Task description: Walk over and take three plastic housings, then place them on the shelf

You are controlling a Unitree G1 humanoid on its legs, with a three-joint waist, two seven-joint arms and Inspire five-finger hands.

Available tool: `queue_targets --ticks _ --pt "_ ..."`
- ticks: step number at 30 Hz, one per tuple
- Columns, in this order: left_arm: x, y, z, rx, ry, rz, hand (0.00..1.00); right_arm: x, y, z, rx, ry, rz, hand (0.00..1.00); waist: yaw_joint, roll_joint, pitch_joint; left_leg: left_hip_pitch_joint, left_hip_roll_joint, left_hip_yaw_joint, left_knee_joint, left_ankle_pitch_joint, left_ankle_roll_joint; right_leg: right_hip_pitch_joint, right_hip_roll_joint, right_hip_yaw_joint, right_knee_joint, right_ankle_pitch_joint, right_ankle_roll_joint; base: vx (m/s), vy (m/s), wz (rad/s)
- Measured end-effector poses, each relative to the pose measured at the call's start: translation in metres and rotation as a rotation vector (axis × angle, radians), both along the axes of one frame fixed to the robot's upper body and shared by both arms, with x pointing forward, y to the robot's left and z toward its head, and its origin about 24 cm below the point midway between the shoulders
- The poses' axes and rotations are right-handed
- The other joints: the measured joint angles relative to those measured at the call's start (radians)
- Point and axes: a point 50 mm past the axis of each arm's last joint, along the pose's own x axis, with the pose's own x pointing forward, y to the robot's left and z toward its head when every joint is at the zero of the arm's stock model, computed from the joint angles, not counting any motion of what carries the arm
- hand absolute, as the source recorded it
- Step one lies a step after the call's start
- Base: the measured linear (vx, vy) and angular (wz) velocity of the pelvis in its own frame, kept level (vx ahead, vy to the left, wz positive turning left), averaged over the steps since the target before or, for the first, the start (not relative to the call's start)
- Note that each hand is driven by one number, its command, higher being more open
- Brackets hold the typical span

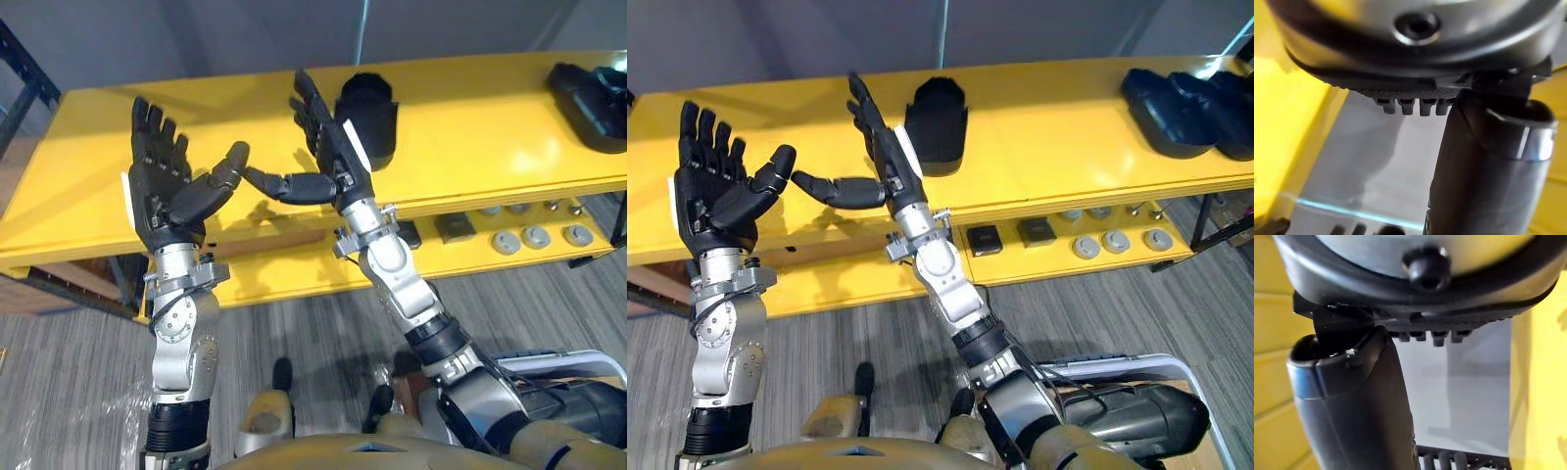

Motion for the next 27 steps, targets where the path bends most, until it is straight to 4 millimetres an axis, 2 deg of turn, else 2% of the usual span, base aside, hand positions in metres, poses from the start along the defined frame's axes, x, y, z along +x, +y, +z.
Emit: queue_targets --ticks 2,4,9,12,16,19,27 --pt "-0.004 -0.01 0.008 -0.019 -0.097 -0.121 1.0 0.011 0.001 0.008 0.053 0.011 -0.091 1.0 0.017 0.011 0.042 -0.006 0.0 -0.002 -0.001 0.011 -0.003 -0.004 -0.002 -0.004 0.003 0.003 -0.004 -0.04 0.004 0.05" --pt "-0.005 -0.017 0.01 -0.017 -0.136 -0.176 1.0 0.02 -0.002 0.008 0.104 0.049 -0.162 1.0 0.024 0.018 0.047 -0.028 0.0 -0.006 -0.001 0.015 -0.003 -0.03 -0.008 -0.009 0.009 0.003 -0.004 -0.03 0.007 0.09" --pt "-0.006 -0.024 0.013 -0.014 -0.17 -0.222 1.0 0.039 -0.006 0.003 0.101 0.15 -0.26 1.0 0.023 0.049 0.096 -0.042 -0.004 -0.008 -0.01 0.027 0.009 -0.046 -0.013 -0.009 0.014 0.007 0.0 0.02 0.002 0.01" --pt "-0.005 -0.025 0.015 -0.017 -0.177 -0.226 1.0 0.044 -0.006 0.001 0.085 0.181 -0.278 1.0 0.021 0.057 0.118 -0.047 -0.006 -0.005 -0.014 0.03 0.01 -0.058 -0.014 -0.003 0.015 0.01 0.005 0.04 -0.005 -0.05" --pt "-0.003 -0.032 0.02 -0.055 -0.211 -0.278 1.0 0.051 -0.004 0.02 0.099 0.14 -0.29 1.0 0.019 0.069 0.148 -0.052 -0.004 0.0 -0.015 0.03 0.01 -0.067 -0.015 0.004 0.019 0.01 0.005 0.02 -0.002 -0.03" --pt "-0.002 -0.034 0.024 -0.053 -0.237 -0.284 1.0 0.052 -0.005 0.025 0.112 0.125 -0.297 1.0 0.018 0.078 0.172 -0.049 -0.003 0.001 -0.015 0.03 0.01 -0.069 -0.016 0.005 0.028 0.006 0.002 0.0 0.0 0.0" --pt "-0.002 -0.035 0.024 -0.052 -0.238 -0.293 1.0 0.05 -0.005 0.028 0.129 0.103 -0.334 1.0 0.02 0.077 0.184 -0.044 0.0 0.02 -0.024 0.032 0.011 -0.085 -0.022 0.016 0.053 -0.007 -0.001 0.0 -0.001 -0.03"
